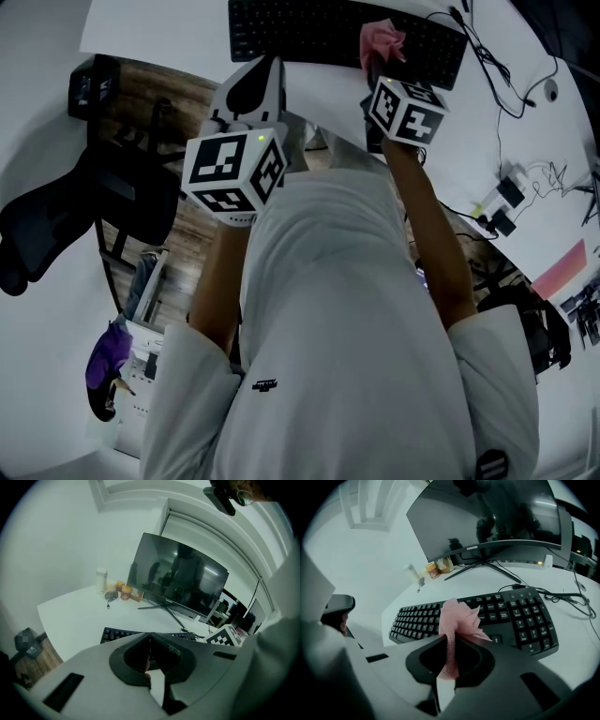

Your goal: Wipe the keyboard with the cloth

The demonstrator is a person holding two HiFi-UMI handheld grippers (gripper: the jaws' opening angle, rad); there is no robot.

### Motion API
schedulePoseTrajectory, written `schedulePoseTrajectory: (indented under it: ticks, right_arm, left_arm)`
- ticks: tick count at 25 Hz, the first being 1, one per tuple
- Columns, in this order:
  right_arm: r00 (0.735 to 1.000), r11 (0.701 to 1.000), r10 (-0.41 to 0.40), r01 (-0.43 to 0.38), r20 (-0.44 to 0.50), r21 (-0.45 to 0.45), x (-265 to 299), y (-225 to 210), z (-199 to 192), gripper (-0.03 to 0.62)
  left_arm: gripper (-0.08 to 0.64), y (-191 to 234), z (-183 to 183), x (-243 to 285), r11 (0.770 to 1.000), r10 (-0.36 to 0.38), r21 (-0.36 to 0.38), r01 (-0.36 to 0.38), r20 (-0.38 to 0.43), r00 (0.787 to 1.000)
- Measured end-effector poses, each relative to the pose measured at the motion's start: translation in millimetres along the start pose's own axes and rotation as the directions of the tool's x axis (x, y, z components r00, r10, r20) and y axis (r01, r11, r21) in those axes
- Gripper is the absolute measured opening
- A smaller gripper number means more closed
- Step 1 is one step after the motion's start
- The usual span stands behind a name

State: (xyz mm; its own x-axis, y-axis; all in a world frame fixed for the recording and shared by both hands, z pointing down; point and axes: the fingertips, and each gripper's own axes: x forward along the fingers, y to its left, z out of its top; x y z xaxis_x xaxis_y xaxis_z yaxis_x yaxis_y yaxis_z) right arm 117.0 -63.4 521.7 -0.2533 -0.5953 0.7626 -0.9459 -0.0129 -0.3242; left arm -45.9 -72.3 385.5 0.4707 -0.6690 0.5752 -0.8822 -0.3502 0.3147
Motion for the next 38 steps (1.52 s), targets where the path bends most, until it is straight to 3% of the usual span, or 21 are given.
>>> schedulePoseTrajectory:
  ticks: [14, 20, 38]
  right_arm:
    - [0.989, 0.987, 0.138, -0.141, -0.054, -0.072, 37.1, 82.3, -5.3, 0.029]
    - [0.982, 0.967, 0.174, -0.185, -0.08, -0.173, 51.4, 117.2, -8.0, 0.029]
    - [0.956, 0.926, 0.26, -0.287, -0.137, -0.245, 79.5, 194.4, -9.3, 0.029]
  left_arm:
    - [0.023, 40.6, -4.6, -26.8, 0.994, 0.087, -0.062, -0.085, 0.025, 0.996]
    - [0.023, 57.9, -8.6, -40.1, 0.988, 0.126, -0.091, -0.122, 0.033, 0.992]
    - [0.023, 106.9, -17.7, -79.1, 0.96, 0.234, -0.172, -0.223, 0.05, 0.971]
